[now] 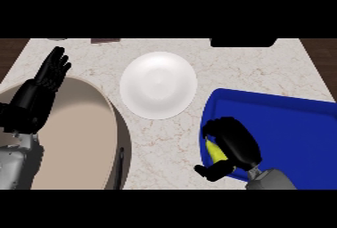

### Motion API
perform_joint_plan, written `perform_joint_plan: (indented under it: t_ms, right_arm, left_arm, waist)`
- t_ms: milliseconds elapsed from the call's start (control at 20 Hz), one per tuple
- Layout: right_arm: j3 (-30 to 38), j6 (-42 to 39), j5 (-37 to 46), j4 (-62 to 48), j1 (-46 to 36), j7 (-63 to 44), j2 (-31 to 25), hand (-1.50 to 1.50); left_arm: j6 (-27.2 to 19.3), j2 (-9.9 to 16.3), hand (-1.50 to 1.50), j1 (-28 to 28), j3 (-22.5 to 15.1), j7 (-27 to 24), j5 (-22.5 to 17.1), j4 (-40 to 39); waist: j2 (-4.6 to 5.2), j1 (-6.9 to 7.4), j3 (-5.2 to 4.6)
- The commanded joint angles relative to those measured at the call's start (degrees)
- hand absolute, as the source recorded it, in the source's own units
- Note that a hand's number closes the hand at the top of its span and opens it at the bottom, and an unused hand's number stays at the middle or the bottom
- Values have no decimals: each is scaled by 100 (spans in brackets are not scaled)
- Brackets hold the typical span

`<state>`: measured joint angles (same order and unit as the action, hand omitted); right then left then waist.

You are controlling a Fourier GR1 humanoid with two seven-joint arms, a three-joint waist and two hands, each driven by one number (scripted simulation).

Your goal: Pick the pear from the tray and place it in the plate

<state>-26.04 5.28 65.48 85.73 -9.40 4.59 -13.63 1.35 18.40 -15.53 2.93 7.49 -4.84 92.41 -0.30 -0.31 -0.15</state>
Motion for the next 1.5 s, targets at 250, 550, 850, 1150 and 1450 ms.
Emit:
perform_joint_plan:
  t_ms: [250, 550, 850, 1150, 1450]
  right_arm:
    - [1916, 523, 372, -243, 1874, -3706, 648, 150]
    - [1065, 1059, 1252, 1117, 2491, -5818, 1347, 150]
    - [-740, 1005, 2573, 2478, 1895, -7372, 1359, 150]
    - [-2001, 399, 3092, 2746, 741, -8713, 1360, 150]
    - [-1618, 131, 2639, 2061, -581, -8973, 1359, 150]
  left_arm:
    - [-241, 205, 0, 441, 402, 16, 66, 40]
    - [-64, 166, 0, 537, 334, -81, -63, 132]
    - [27, 33, 0, 289, 92, -64, -65, 164]
    - [57, 10, 0, 76, 24, -41, -8, 10]
    - [186, 70, 0, -108, 25, -39, -44, -15]
  waist:
    - [-152, -1049, -43]
    - [-115, -521, -34]
    - [-71, -159, -19]
    - [9, 75, -4]
    - [64, 263, 3]
